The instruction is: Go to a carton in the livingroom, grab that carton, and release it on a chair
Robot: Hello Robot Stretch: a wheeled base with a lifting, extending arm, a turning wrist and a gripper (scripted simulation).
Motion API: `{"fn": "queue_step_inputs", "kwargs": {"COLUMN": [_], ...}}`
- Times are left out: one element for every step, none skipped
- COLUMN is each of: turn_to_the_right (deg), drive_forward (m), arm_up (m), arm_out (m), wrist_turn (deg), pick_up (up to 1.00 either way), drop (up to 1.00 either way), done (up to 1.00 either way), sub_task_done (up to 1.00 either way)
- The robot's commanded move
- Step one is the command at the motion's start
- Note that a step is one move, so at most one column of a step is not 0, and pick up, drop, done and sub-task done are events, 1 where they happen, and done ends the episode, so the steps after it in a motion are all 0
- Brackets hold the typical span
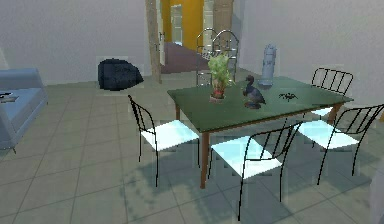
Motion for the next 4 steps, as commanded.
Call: {"fn": "queue_step_inputs", "kwargs": {"turn_to_the_right": [0.0,0.0,-21.0,0.0], "drive_forward": [0.00,0.00,0.00,0.20], "arm_up": [0.00,0.00,0.00,0.00], "arm_out": [0.00,-0.40,0.00,0.00], "wrist_turn": [-18.0,0.0,0.0,0.0], "pick_up": [0.00,0.00,0.00,0.00], "drop": [0.00,0.00,0.00,0.00], "done": [0.00,0.00,0.00,0.00], "sub_task_done": [0.00,0.00,0.00,0.00]}}
